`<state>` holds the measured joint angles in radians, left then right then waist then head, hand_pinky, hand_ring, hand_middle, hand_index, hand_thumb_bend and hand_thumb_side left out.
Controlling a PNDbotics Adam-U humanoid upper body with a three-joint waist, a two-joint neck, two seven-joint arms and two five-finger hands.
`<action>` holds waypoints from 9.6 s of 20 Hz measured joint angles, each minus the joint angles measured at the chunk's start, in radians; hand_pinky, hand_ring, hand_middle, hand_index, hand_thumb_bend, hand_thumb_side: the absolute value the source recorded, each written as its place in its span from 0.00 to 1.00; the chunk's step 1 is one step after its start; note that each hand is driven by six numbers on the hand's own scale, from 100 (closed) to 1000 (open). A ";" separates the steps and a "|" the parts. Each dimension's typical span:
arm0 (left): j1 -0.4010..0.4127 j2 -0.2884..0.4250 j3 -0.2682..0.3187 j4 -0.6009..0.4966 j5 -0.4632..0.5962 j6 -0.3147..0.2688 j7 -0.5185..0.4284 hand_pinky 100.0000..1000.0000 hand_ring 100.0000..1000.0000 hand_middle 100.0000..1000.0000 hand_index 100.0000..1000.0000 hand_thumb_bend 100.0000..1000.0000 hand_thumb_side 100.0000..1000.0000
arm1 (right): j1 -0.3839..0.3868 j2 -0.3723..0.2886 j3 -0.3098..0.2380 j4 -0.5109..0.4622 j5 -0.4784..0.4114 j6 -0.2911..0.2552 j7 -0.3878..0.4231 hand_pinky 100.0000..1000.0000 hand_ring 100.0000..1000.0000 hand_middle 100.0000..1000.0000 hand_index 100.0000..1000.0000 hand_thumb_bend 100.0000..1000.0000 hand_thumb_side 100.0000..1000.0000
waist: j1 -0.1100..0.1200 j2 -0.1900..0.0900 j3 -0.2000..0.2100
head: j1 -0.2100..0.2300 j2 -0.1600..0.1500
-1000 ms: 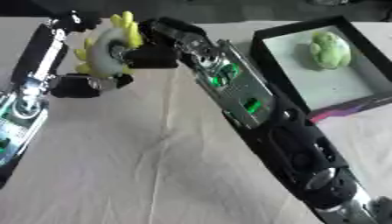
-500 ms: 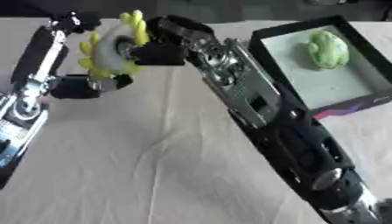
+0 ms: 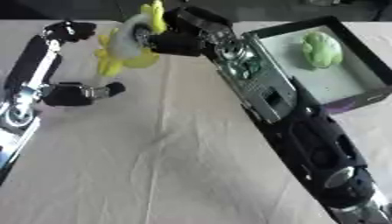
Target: Pick up the objects with one hand, pass them to the other hand, and then place them into the box on the other side of the table.
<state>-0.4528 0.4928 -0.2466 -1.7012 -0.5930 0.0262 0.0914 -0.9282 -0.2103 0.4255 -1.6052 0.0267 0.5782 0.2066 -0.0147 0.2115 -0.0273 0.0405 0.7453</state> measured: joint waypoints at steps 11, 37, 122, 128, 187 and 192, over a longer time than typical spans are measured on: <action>0.046 0.060 0.033 -0.002 -0.005 0.000 0.033 0.74 0.70 0.67 0.82 0.74 0.42 | 0.096 -0.161 -0.104 -0.047 -0.091 0.021 -0.110 0.95 0.79 0.56 0.55 0.00 0.46 | 0.000 -0.004 -0.009 | -0.023 0.000; 0.101 0.141 0.115 -0.028 0.049 0.039 0.108 0.72 0.68 0.64 0.79 0.67 0.42 | 0.330 -0.440 -0.294 0.108 -0.058 -0.033 -0.302 0.94 0.76 0.66 0.67 0.00 0.40 | 0.001 -0.004 -0.004 | -0.078 -0.010; -0.168 0.234 0.147 0.627 -0.073 0.115 -0.635 0.77 0.76 0.69 0.69 0.38 0.17 | 0.331 -0.425 -0.287 0.058 -0.111 -0.101 -0.330 1.00 0.87 0.90 0.94 0.00 0.77 | 0.020 -0.005 0.003 | 0.098 -0.008; -0.169 0.226 0.144 0.632 -0.072 0.128 -0.613 0.76 0.74 0.65 0.59 0.22 0.01 | 0.332 -0.425 -0.287 0.058 -0.111 -0.102 -0.328 1.00 0.87 0.90 0.95 0.00 0.78 | 0.020 -0.005 0.003 | 0.098 -0.008; -0.065 -0.093 0.079 0.122 0.127 0.017 -0.130 0.68 0.58 0.51 0.44 0.00 0.04 | 0.024 -0.175 -0.013 -0.243 0.333 -0.201 0.224 0.95 0.87 0.86 0.89 0.00 0.48 | -0.006 -0.010 0.017 | 0.043 -0.008; -0.065 -0.111 0.071 0.127 0.147 -0.002 -0.122 0.68 0.58 0.51 0.44 0.00 0.05 | 0.008 -0.140 0.017 -0.197 0.378 -0.237 0.271 0.95 0.87 0.86 0.89 0.00 0.44 | -0.006 -0.010 0.021 | 0.037 -0.008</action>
<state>-0.5182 0.3823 -0.1760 -1.5744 -0.4462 0.0237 -0.0305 -0.9202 -0.3505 0.4424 -1.8027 0.4050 0.3415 0.4778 -0.0206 0.2012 -0.0065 0.0775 0.7369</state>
